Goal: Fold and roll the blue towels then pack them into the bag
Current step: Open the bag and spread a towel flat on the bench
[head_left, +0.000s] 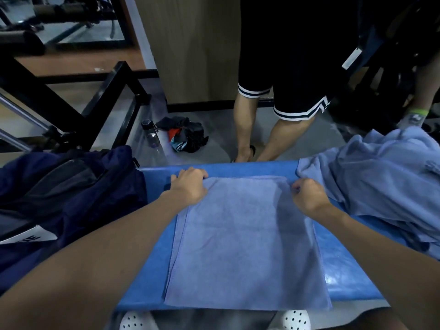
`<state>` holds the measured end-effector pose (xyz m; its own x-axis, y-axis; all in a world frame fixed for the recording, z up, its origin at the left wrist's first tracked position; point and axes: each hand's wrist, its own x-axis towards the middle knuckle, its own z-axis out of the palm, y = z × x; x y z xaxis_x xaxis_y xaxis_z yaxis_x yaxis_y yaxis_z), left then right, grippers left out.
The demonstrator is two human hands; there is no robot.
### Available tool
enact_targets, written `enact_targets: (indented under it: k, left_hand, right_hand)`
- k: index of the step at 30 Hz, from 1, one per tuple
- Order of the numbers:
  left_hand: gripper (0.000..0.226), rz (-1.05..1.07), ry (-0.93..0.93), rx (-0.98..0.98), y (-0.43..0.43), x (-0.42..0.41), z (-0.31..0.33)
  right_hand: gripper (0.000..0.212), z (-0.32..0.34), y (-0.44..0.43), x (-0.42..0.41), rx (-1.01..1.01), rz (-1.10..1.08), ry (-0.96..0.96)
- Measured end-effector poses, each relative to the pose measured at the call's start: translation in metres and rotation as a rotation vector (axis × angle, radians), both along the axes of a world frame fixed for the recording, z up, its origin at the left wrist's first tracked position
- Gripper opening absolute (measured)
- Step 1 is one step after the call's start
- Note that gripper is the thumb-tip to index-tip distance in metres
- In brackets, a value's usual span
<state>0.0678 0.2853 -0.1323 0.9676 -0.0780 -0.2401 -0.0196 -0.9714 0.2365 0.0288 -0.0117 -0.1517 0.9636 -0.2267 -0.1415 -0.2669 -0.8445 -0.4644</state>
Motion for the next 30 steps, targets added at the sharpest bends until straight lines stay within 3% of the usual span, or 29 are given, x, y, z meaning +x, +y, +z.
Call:
enact_targets:
  k: [2, 4, 7, 9, 11, 14, 16, 18, 21, 25, 30]
  left_hand:
    - [0.02, 0.009, -0.055, -0.019, -0.001, -0.003, 0.001]
    - [0.012, 0.005, -0.106, -0.072, -0.001, -0.007, 0.003]
    - [0.014, 0.026, -0.149, -0.324, 0.009, -0.012, 0.007]
    - [0.012, 0.059, -0.206, -0.459, 0.02, -0.016, 0.01]
    - [0.015, 0.081, -0.228, -0.448, 0.031, -0.021, 0.01]
    - [0.038, 0.122, -0.203, -0.351, 0.042, -0.028, 0.002]
    - [0.043, 0.138, -0.18, -0.365, 0.046, -0.03, -0.004]
    - [0.043, 0.158, -0.163, -0.4, 0.049, -0.029, -0.01]
    - [0.037, 0.185, -0.132, -0.419, 0.049, -0.026, -0.012]
    - [0.042, 0.181, -0.104, -0.402, 0.045, -0.022, -0.012]
    - [0.035, 0.256, -0.076, -0.476, 0.041, -0.02, -0.015]
  right_hand:
    - [0.041, 0.0, 0.0, -0.004, 0.024, 0.008, -0.058]
    - [0.032, 0.004, 0.001, -0.009, 0.067, -0.017, -0.112]
    - [0.009, 0.016, 0.002, -0.011, 0.216, -0.08, -0.195]
    - [0.014, 0.023, 0.005, -0.011, 0.335, -0.088, -0.238]
    - [0.016, 0.025, 0.007, -0.007, 0.382, -0.084, -0.246]
    - [0.006, 0.021, 0.011, -0.001, 0.346, -0.029, -0.167]
    - [0.025, 0.014, 0.012, 0.003, 0.316, -0.014, -0.137]
    - [0.031, 0.007, 0.012, 0.007, 0.291, -0.034, -0.134]
    - [0.019, 0.0, 0.014, 0.013, 0.237, -0.054, -0.119]
    - [0.019, 0.0, 0.017, 0.022, 0.142, -0.006, -0.105]
    - [0.033, 0.0, 0.013, 0.028, 0.093, 0.052, -0.059]
